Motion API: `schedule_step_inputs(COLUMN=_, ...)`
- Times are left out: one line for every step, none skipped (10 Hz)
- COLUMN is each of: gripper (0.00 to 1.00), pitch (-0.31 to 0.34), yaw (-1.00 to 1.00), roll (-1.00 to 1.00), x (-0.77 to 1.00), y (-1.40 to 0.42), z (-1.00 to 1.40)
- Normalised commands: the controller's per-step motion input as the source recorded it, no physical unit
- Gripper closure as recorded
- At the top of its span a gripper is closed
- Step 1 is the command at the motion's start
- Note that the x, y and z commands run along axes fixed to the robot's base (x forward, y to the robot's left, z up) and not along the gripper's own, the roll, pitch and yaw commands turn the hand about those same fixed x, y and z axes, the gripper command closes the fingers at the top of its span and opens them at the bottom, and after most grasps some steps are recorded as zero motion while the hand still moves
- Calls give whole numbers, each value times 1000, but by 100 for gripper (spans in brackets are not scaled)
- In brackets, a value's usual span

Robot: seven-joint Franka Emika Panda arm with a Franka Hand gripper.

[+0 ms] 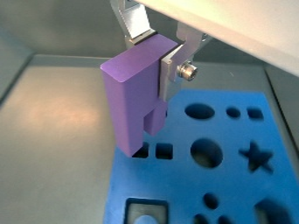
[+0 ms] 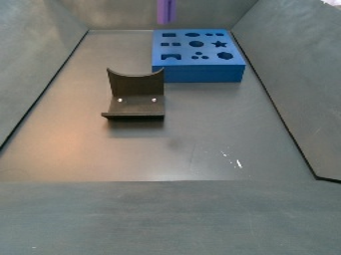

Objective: Insert the double-square object.

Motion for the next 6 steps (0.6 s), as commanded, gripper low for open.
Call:
schedule_step_inputs(gripper=100, pitch=-16, yaw=-1000, roll=0, x=-3, y=0, z=-177)
schedule_step_inputs(gripper=100, pitch=0, yaw=-1000, roll=0, x=-109, y=0, z=-186)
schedule_step_inputs(gripper=100, pitch=0, yaw=-1000, roll=0, x=-94, y=0, z=-169)
schedule_step_inputs(gripper=100, pitch=0, yaw=-1000, roll=0, x=0, y=0, z=-163)
schedule_step_inputs(gripper=100, pitch=0, yaw=-1000, roll=0, x=0, y=0, z=-151)
schedule_step_inputs(gripper=100, pitch=0, yaw=-1000, roll=0, x=0, y=0, z=-157)
